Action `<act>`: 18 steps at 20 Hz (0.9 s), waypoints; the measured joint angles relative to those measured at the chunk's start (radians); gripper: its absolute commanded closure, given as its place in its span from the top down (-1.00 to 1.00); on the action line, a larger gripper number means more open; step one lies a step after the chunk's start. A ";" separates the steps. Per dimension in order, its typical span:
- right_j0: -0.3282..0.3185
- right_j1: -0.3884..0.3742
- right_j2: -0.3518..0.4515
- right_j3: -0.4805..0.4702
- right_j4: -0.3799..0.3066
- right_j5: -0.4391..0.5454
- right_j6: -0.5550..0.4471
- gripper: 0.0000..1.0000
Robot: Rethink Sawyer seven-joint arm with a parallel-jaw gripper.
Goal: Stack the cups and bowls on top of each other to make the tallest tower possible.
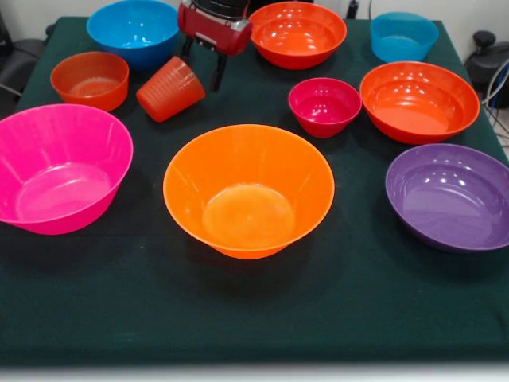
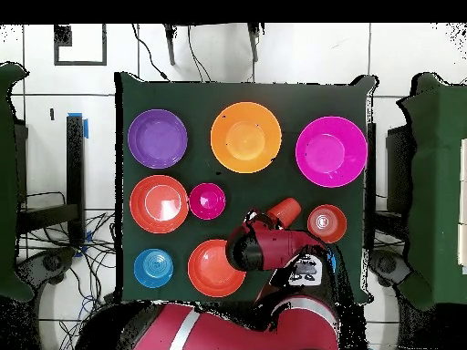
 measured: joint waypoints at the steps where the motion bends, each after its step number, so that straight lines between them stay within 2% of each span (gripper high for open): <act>1: 0.000 0.000 0.000 0.000 0.000 -0.005 0.000 1.00; 9: 0.000 0.002 -0.001 0.000 0.018 -0.031 0.000 1.00; 18: 0.031 0.054 -0.042 -0.003 0.089 -0.061 0.000 1.00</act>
